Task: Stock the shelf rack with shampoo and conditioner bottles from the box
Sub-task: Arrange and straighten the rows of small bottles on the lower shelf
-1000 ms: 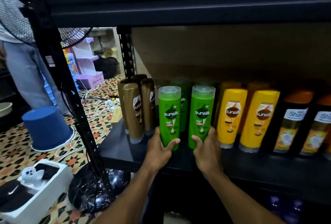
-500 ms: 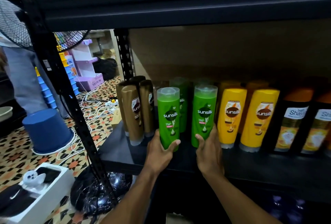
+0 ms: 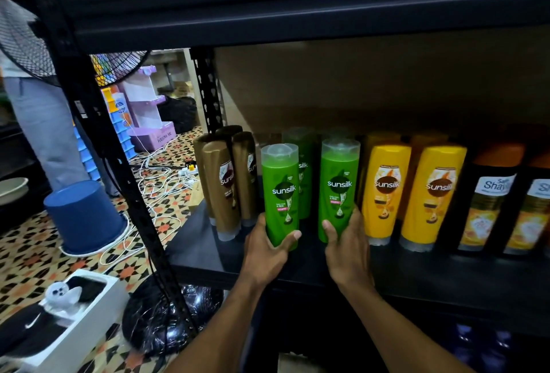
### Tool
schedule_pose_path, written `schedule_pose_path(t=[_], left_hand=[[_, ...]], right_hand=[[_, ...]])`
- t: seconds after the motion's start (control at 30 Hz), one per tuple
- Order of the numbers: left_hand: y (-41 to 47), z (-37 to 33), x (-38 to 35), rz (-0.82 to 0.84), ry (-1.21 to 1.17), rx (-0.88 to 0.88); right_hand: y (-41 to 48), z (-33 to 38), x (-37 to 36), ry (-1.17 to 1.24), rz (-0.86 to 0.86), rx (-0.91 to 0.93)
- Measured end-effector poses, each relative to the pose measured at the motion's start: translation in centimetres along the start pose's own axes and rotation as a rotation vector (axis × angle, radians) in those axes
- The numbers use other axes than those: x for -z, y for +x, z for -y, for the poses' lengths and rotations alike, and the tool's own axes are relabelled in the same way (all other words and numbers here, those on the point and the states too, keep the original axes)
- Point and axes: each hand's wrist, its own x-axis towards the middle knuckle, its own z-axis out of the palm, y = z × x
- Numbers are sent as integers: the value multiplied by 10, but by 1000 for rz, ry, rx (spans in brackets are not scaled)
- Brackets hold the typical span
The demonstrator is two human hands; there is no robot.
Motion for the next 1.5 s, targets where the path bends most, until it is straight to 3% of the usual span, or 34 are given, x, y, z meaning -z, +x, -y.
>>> schedule_pose_path(t=[0.77,1.03,1.23,1.5], left_hand=[[5,-3,-2,-43,-119,91],[9,-10,-15,-56,33,147],[2,-24,-19,-168,253,108],[-1,-27,-18,-156,343,93]], right_hand=[[0,1,0,4,-53,-35],[1,0,-3,-9,-69,-24],[0,-1,-4,2,-75,-26],[0,1,-2,32,-75,-28]])
